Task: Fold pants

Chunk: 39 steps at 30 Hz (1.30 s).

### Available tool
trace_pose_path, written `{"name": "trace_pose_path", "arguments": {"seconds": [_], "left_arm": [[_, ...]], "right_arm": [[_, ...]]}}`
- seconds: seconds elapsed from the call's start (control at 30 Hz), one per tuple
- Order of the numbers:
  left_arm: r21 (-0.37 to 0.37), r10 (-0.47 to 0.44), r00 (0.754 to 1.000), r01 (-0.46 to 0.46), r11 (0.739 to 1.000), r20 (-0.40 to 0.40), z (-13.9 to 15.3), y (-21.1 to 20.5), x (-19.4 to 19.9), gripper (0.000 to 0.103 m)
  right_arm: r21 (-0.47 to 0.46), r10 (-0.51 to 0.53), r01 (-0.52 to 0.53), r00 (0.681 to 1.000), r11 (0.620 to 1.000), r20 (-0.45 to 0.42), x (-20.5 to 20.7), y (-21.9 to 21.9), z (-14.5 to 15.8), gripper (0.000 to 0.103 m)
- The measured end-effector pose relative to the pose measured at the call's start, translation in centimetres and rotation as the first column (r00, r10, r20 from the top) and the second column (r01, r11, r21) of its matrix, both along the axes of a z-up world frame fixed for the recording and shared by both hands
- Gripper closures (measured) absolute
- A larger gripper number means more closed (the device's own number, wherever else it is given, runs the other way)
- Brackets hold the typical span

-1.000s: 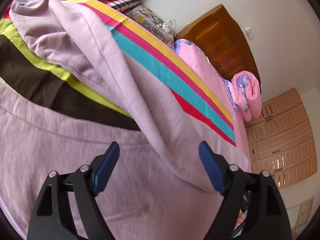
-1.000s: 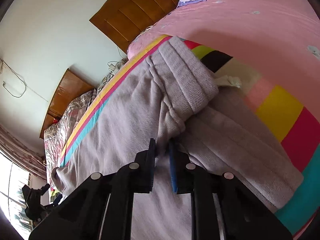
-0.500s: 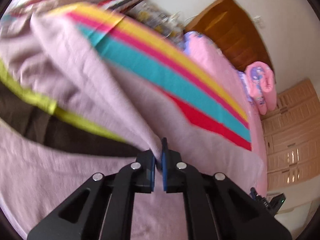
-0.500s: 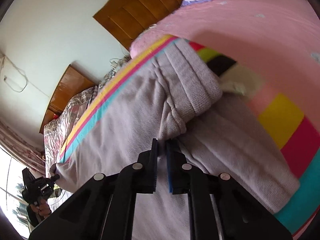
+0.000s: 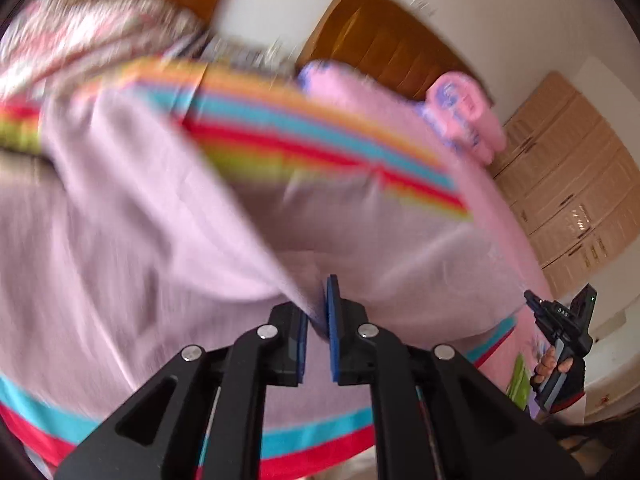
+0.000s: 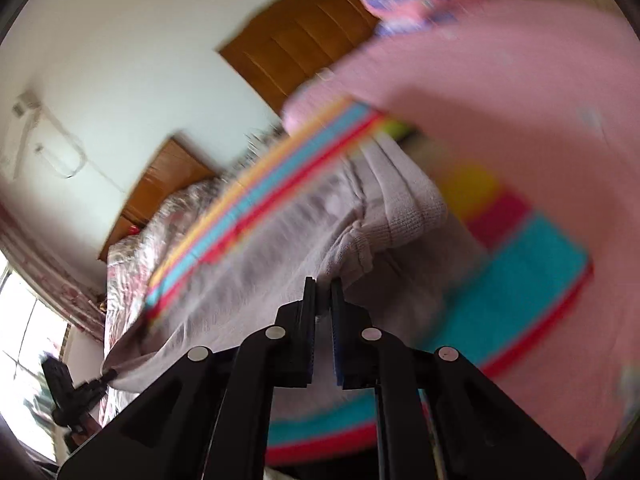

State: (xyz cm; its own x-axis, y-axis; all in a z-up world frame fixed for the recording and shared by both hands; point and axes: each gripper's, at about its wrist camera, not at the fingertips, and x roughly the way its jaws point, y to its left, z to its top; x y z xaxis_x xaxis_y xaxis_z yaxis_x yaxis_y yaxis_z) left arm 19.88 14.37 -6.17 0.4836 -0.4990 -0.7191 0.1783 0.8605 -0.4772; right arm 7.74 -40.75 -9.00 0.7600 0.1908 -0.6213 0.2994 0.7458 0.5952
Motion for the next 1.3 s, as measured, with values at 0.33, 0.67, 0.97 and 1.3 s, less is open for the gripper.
{"name": "trace_pose_path", "arguments": {"seconds": [0.33,0.67,0.97,1.3], "left_arm": [[0.059,0.027,0.997,-0.031,0.998,0.074,0.3,-1.1,-3.1,0.095],[0.047,0.037,0.997,-0.034,0.998,-0.067,-4.7,-0.4,-3.5,0.093],[0.045,0.043,0.997,-0.040,0.998,-0.069,-5.3,0.0,-4.5,0.086],[-0.040,0.056,0.998,-0.057,0.998,-0.010,-3.7,1.2,-4.7,0.050]], "right_arm": [[-0.005,-0.016,0.016,1.000,1.000,-0.002,-1.3,-0.2,-1.8,0.095],[0.014,-0.048,0.049,0.998,0.999,-0.036,-1.5,-0.8,-3.5,0.096],[-0.108,-0.096,0.095,0.995,0.990,-0.004,-2.5,-1.9,-0.9,0.098],[-0.013,0.202,-0.202,0.979,0.979,0.034,-1.0,5.4,-2.1,0.048]]}}
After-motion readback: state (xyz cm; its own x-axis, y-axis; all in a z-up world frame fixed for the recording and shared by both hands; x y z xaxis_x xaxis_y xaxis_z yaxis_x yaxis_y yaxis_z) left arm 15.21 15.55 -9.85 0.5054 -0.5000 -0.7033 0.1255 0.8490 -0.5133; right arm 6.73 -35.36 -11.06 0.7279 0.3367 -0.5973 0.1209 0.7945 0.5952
